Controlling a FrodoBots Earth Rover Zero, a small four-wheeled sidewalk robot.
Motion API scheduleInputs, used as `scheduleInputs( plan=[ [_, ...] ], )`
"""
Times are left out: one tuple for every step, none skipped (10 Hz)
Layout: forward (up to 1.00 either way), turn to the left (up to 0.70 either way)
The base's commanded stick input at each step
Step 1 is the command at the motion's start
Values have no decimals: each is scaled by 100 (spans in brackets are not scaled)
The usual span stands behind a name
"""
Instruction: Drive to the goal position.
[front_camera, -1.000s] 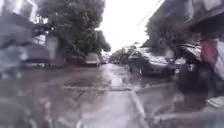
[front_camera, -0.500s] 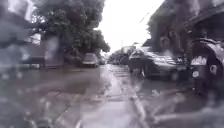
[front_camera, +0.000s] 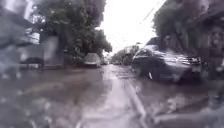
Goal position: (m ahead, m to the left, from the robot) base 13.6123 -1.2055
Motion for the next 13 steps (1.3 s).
scheduleInputs(
  plan=[
    [100, 0],
    [100, 0],
    [100, 0],
    [100, 0],
    [100, 0],
    [100, 0],
    [100, 0],
    [100, 0],
    [100, 0],
    [100, 0],
    [100, 0],
    [100, 0],
    [100, 0]
  ],
)
